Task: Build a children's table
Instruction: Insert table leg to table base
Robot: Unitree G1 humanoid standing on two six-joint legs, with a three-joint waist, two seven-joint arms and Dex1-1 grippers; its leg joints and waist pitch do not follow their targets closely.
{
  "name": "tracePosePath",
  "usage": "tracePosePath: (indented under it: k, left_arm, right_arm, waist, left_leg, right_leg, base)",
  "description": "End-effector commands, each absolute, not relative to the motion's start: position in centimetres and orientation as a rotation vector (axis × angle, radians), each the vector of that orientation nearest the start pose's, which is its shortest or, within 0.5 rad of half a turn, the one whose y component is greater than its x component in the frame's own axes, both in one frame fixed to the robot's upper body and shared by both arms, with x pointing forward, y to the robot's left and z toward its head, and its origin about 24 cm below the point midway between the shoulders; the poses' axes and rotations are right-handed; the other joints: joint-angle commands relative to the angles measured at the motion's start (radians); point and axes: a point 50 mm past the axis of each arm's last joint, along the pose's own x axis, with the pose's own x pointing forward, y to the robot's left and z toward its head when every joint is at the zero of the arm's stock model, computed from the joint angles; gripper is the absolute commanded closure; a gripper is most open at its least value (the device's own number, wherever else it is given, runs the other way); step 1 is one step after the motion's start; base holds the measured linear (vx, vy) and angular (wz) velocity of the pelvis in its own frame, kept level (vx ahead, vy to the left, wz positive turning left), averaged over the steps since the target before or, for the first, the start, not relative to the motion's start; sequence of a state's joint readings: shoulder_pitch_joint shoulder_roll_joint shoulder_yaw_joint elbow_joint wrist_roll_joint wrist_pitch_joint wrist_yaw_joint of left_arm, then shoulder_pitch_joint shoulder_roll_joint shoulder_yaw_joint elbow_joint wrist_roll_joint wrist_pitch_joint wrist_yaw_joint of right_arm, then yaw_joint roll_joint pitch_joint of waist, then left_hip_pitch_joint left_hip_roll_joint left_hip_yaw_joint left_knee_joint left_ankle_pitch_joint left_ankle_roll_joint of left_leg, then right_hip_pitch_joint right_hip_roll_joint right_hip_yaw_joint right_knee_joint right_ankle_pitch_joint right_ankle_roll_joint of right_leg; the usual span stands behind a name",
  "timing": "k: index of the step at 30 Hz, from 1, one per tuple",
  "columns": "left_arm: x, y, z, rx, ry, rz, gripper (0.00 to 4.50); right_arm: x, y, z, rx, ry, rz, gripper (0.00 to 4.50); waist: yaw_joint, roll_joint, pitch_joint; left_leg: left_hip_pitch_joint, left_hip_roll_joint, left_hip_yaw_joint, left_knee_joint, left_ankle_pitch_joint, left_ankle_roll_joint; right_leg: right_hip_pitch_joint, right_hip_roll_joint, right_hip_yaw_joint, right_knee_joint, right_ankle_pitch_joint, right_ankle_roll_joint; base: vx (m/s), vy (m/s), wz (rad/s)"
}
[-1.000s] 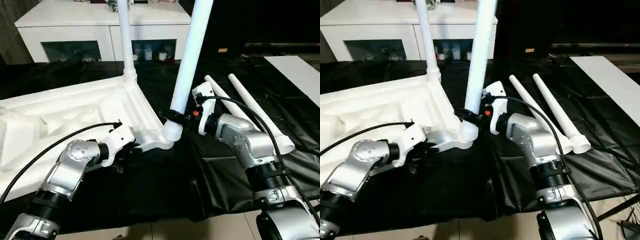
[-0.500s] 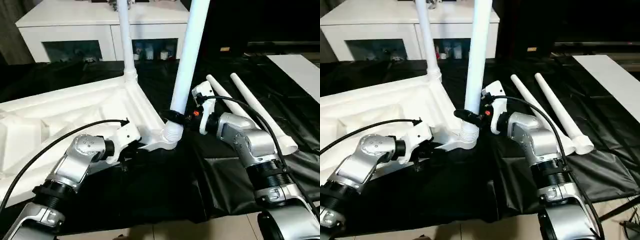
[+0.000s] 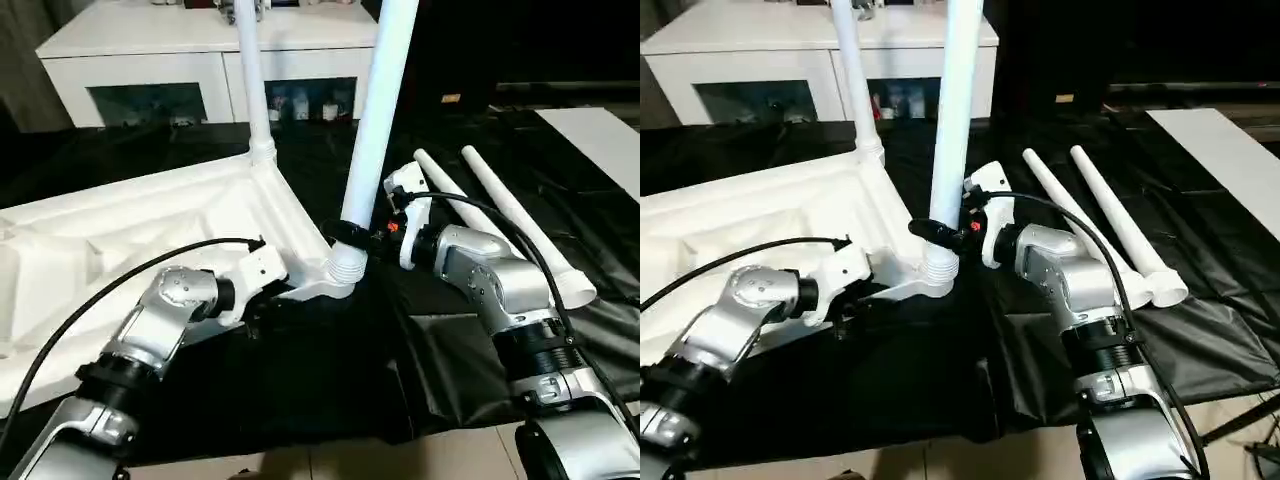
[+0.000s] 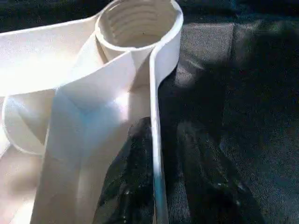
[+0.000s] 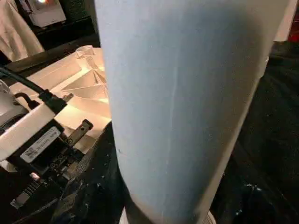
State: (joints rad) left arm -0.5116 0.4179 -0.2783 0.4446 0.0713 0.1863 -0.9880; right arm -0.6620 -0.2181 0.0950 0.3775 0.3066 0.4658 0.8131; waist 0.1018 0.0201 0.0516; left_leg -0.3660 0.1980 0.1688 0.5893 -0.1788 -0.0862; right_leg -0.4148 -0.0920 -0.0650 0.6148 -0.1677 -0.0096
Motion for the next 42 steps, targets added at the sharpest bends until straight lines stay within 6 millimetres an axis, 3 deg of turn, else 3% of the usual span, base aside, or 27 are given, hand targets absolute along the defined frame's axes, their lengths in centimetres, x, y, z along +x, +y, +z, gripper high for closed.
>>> tracePosePath:
  k: [1, 5, 8, 12, 18, 20, 21, 26, 27, 28, 29, 30, 33, 36, 42]
  left_arm:
    - [31.7, 15.0, 5.0, 0.495, 0.451, -1.075, 3.48]
    - [31.8, 15.1, 4.9, 0.502, 0.454, -1.075, 3.48]
    - [31.7, 15.2, 4.8, 0.492, 0.466, -1.086, 3.83]
    - [31.2, 15.2, 4.7, 0.458, 0.485, -1.118, 4.19]
    - [30.1, 14.9, 4.5, 0.442, 0.496, -1.171, 4.5]
    - [29.9, 14.9, 4.4, 0.443, 0.499, -1.174, 4.5]
    - [29.6, 14.8, 4.2, 0.445, 0.505, -1.178, 4.5]
    - [28.8, 14.6, 3.8, 0.437, 0.515, -1.175, 4.5]
    - [28.7, 14.6, 3.8, 0.438, 0.513, -1.172, 4.5]
    - [28.6, 14.6, 3.8, 0.436, 0.51, -1.169, 4.5]
    - [28.6, 14.5, 3.9, 0.435, 0.509, -1.167, 4.5]
    - [28.6, 14.6, 3.9, 0.437, 0.507, -1.164, 4.5]
    - [28.5, 14.7, 4.0, 0.448, 0.503, -1.152, 4.5]
    - [28.7, 14.9, 4.0, 0.455, 0.505, -1.138, 4.5]
    - [29.0, 15.1, 4.1, 0.468, 0.501, -1.116, 4.5]
  right_arm:
    - [34.4, -9.7, 12.2, 0.059, 0.174, 1.011, 2.66]
    - [34.4, -9.8, 12.2, 0.06, 0.176, 1.011, 2.66]
    - [34.4, -9.9, 12.1, 0.053, 0.179, 1.004, 2.66]
    - [34.8, -10.1, 11.9, 0.054, 0.182, 0.982, 2.66]
    - [35.0, -10.0, 11.5, 0.06, 0.197, 0.977, 2.66]
    - [35.0, -9.9, 11.4, 0.06, 0.2, 0.981, 2.66]
    - [34.9, -9.9, 11.3, 0.058, 0.203, 0.988, 2.66]
    - [35.2, -9.7, 10.8, 0.061, 0.224, 0.997, 2.66]
    - [35.2, -9.7, 10.7, 0.063, 0.232, 1.002, 2.66]
    - [35.2, -9.6, 10.5, 0.059, 0.241, 1.003, 2.66]
    - [35.2, -9.6, 10.3, 0.056, 0.247, 1.003, 2.66]
    - [35.2, -9.6, 10.2, 0.056, 0.253, 1.003, 2.66]
    - [35.1, -9.5, 9.7, 0.078, 0.275, 1.007, 2.66]
    - [35.0, -9.5, 9.3, 0.083, 0.294, 1.019, 2.66]
    - [34.6, -9.7, 9.8, 0.099, 0.29, 1.053, 2.66]
  waist:
    - [-0.001, 0.015, -0.07]
    - [-0.002, 0.016, -0.069]
    - [-0.002, 0.012, -0.069]
    - [-0.002, 0.015, -0.069]
    - [-0.003, 0.012, -0.078]
    - [-0.004, 0.013, -0.076]
    - [-0.004, 0.009, -0.077]
    - [-0.004, 0.01, -0.07]
    - [-0.006, -0.008, -0.069]
    - [-0.003, 0.002, -0.068]
    - [-0.004, 0.003, -0.068]
    - [-0.005, -0.005, -0.067]
    - [-0.004, 0.0, -0.068]
    - [-0.005, 0.001, -0.07]
    - [-0.005, 0.002, -0.069]
  left_leg:
    - [0.012, 0.02, -0.005, -0.075, -0.287, -0.025]
    - [0.011, 0.021, -0.006, -0.076, -0.292, -0.025]
    - [0.011, 0.02, -0.005, -0.077, -0.295, -0.025]
    - [0.01, 0.021, -0.006, -0.077, -0.294, -0.026]
    - [0.006, 0.022, -0.004, -0.069, -0.205, -0.007]
    - [0.004, 0.021, -0.003, -0.07, -0.194, 0.001]
    - [0.007, 0.022, -0.001, -0.069, -0.194, 0.006]
    - [0.011, 0.023, 0.001, -0.073, -0.25, -0.001]
    - [0.009, 0.023, 0.002, -0.074, -0.252, 0.002]
    - [0.009, 0.023, 0.001, -0.074, -0.248, 0.002]
    - [0.01, 0.024, 0.001, -0.075, -0.25, 0.002]
    - [0.008, 0.023, 0.001, -0.076, -0.25, 0.003]
    - [0.008, 0.023, 0.0, -0.075, -0.245, 0.003]
    - [0.007, 0.022, 0.0, -0.073, -0.227, 0.008]
    - [0.008, 0.022, 0.0, -0.074, -0.24, 0.007]
  right_leg:
    - [0.054, -0.044, 0.037, -0.072, -0.222, -0.195]
    - [0.053, -0.044, 0.037, -0.074, -0.231, -0.193]
    - [0.053, -0.044, 0.037, -0.075, -0.241, -0.189]
    - [0.052, -0.045, 0.037, -0.074, -0.249, -0.191]
    - [0.06, -0.043, 0.036, -0.054, -0.079, -0.237]
    - [0.06, -0.041, 0.035, -0.054, -0.064, -0.24]
    - [0.058, -0.042, 0.035, -0.053, -0.059, -0.246]
    - [0.054, -0.044, 0.037, -0.065, -0.167, -0.234]
    - [0.055, -0.044, 0.038, -0.068, -0.185, -0.226]
    - [0.054, -0.046, 0.039, -0.067, -0.204, -0.22]
    - [0.052, -0.045, 0.039, -0.068, -0.21, -0.217]
    - [0.054, -0.045, 0.039, -0.07, -0.225, -0.207]
    - [0.052, -0.046, 0.039, -0.069, -0.228, -0.202]
    - [0.053, -0.043, 0.039, -0.066, -0.192, -0.209]
    - [0.054, -0.043, 0.038, -0.068, -0.208, -0.205]
  base:
    - [0.0, 0.0, 0.0]
    - [0.0, 0.0, 0.0]
    - [0.0, 0.0, 0.0]
    - [0.0, 0.0, 0.0]
    - [0.0, 0.0, 0.0]
    - [0.0, 0.0, 0.0]
    - [0.0, 0.0, 0.0]
    - [0.0, 0.0, 0.0]
    - [0.0, 0.0, 0.0]
    - [0.0, 0.0, 0.0]
    - [0.0, 0.0, 0.0]
    - [0.0, 0.0, 0.0]
    - [0.0, 0.0, 0.0]
    - [0.0, 0.0, 0.0]
    - [0.0, 0.0, 0.0]
